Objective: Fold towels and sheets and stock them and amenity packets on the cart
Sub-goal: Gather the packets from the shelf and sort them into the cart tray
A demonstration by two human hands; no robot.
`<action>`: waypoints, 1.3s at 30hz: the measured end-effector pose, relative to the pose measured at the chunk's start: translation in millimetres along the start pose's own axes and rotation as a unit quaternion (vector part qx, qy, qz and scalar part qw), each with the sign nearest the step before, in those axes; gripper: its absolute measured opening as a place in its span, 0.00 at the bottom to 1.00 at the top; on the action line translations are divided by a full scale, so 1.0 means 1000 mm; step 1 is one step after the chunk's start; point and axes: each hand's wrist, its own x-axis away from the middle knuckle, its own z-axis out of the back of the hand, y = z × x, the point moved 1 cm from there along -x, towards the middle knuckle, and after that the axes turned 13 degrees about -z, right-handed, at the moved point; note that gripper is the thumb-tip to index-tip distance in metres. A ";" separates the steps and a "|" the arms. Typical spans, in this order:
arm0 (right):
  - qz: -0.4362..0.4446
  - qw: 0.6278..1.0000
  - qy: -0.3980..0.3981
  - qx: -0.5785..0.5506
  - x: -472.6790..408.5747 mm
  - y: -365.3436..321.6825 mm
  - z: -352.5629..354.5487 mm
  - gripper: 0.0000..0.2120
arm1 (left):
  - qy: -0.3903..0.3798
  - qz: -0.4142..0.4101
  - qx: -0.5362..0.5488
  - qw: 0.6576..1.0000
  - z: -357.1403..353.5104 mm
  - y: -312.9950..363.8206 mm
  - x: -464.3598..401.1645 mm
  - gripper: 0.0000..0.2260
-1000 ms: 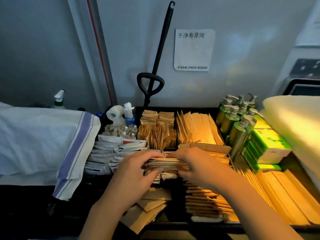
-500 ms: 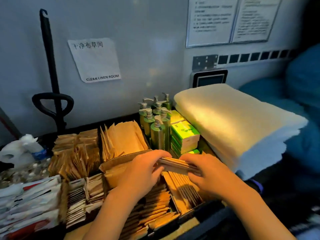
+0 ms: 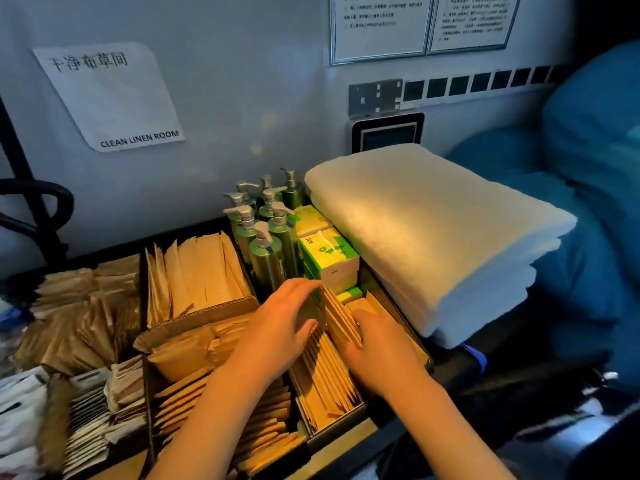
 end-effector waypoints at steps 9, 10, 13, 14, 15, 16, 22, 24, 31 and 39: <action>-0.030 0.999 0.011 0.017 0.008 -0.004 -0.029 0.09 | -0.045 -0.018 -0.008 0.999 -0.019 -0.009 0.014 0.21; -0.027 0.999 0.021 0.030 0.010 -0.002 -0.029 0.09 | -0.054 -0.024 -0.011 0.998 -0.021 -0.009 0.015 0.20; -0.031 0.997 0.033 0.055 0.012 0.004 -0.026 0.10 | -0.078 -0.033 -0.021 0.996 -0.026 -0.010 0.015 0.19; -0.036 0.997 0.030 0.053 0.012 0.006 -0.024 0.09 | -0.084 -0.031 -0.023 0.996 -0.028 -0.011 0.014 0.18; -0.041 0.998 0.027 0.048 0.012 0.007 -0.022 0.09 | -0.090 -0.031 -0.026 0.995 -0.030 -0.011 0.014 0.17; -0.045 0.998 0.024 0.044 0.012 0.008 -0.021 0.09 | -0.095 -0.031 -0.029 0.995 -0.032 -0.010 0.014 0.17; -0.042 0.998 0.010 0.051 0.012 0.008 -0.019 0.09 | -0.142 -0.038 -0.054 0.988 -0.040 -0.011 0.013 0.17; -0.053 0.997 0.011 0.046 0.011 0.009 -0.019 0.09 | -0.169 -0.045 -0.069 0.982 -0.042 -0.009 0.013 0.17; -0.083 0.993 -0.011 0.082 0.002 0.005 -0.022 0.10 | -0.219 -0.052 -0.105 0.969 -0.043 -0.004 0.013 0.18; -0.071 0.989 -0.065 0.110 -0.008 0.005 -0.021 0.09 | -0.218 -0.051 -0.103 0.969 -0.043 -0.003 0.011 0.15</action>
